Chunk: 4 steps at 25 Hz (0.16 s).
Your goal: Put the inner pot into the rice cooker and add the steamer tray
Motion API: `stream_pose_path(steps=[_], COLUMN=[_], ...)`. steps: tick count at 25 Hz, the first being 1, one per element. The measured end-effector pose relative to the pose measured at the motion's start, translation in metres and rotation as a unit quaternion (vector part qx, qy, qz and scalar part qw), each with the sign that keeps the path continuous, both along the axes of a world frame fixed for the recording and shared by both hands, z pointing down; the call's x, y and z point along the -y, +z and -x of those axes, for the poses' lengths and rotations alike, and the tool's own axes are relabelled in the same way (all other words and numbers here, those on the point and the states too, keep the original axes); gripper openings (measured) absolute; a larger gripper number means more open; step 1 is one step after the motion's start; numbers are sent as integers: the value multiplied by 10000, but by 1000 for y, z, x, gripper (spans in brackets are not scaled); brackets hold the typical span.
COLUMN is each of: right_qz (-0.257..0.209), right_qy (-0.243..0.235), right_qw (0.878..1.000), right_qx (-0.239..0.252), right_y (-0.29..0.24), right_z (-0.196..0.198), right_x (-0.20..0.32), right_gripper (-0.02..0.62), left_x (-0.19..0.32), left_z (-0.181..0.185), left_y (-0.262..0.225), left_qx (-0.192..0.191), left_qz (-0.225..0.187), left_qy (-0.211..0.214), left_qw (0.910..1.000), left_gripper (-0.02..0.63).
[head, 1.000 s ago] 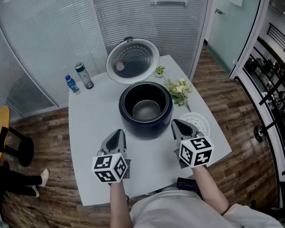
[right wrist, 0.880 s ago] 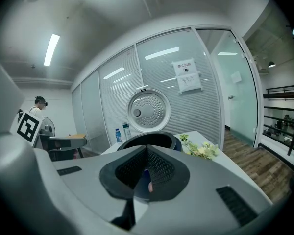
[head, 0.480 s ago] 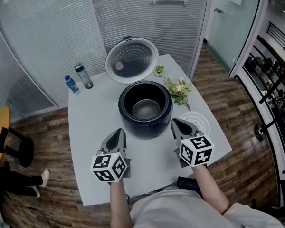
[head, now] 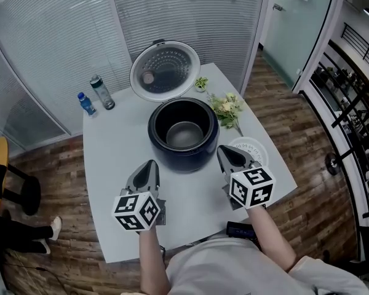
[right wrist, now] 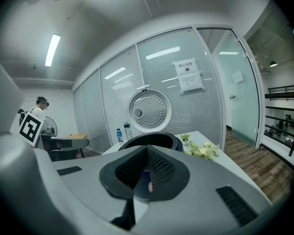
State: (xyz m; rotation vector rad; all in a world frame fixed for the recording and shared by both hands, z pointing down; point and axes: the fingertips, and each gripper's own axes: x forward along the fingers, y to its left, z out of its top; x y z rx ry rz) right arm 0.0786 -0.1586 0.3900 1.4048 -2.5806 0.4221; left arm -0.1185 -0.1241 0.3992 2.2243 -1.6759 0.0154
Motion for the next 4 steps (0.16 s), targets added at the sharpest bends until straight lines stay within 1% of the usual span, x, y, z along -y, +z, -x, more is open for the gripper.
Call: stream_pose_path(steps=[4], right_qz=[-27], right_qy=[-35], right_qw=[10000], right_qx=[5], right_y=[-4], right_z=[1], right_x=[2], right_gripper=[17], left_x=[1], left_z=[-2], left_y=[-6], left_qx=[-24], left_qz=[-118], left_qy=[56], left_qw=[9999], left_gripper=[11])
